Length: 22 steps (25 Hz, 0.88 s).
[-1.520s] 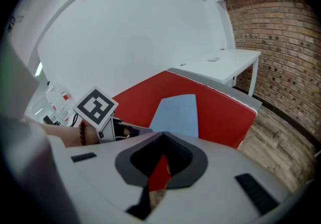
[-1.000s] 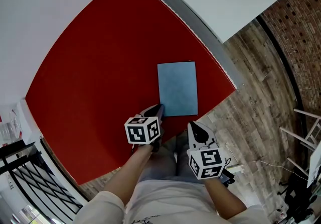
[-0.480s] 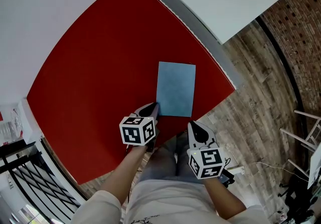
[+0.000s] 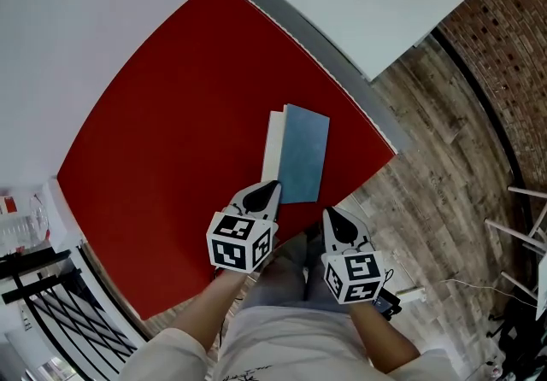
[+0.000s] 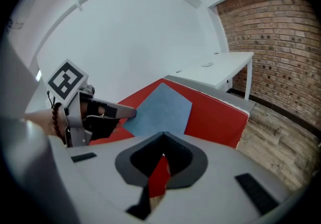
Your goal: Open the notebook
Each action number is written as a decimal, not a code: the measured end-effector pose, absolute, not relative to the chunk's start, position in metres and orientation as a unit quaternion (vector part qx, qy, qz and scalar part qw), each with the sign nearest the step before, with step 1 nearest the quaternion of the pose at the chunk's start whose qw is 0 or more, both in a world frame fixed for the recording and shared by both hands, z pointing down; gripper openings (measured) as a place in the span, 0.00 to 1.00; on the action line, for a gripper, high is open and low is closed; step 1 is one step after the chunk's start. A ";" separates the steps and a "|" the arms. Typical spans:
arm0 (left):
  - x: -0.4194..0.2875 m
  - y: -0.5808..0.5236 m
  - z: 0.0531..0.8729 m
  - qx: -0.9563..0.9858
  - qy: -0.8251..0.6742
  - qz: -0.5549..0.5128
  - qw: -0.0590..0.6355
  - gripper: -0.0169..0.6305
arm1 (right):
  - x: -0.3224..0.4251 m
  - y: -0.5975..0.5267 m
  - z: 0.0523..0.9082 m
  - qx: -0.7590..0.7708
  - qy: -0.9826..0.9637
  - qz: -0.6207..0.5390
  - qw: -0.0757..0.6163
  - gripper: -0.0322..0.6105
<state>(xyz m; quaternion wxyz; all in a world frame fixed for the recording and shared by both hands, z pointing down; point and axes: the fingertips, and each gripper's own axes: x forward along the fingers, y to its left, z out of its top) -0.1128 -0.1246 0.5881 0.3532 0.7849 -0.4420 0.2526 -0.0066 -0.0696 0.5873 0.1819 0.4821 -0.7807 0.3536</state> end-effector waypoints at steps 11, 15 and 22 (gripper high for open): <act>-0.077 -0.135 0.556 0.813 -0.424 0.290 0.272 0.04 | 0.033 -0.061 0.581 0.509 -0.765 0.361 0.156 0.06; -0.032 -0.114 0.553 0.834 -0.388 0.291 0.262 0.04 | 0.045 -0.053 0.585 0.518 -0.758 0.366 0.153 0.06; 0.027 -0.087 0.577 0.852 -0.343 0.341 0.201 0.04 | 0.082 -0.042 0.591 0.551 -0.734 0.370 0.144 0.06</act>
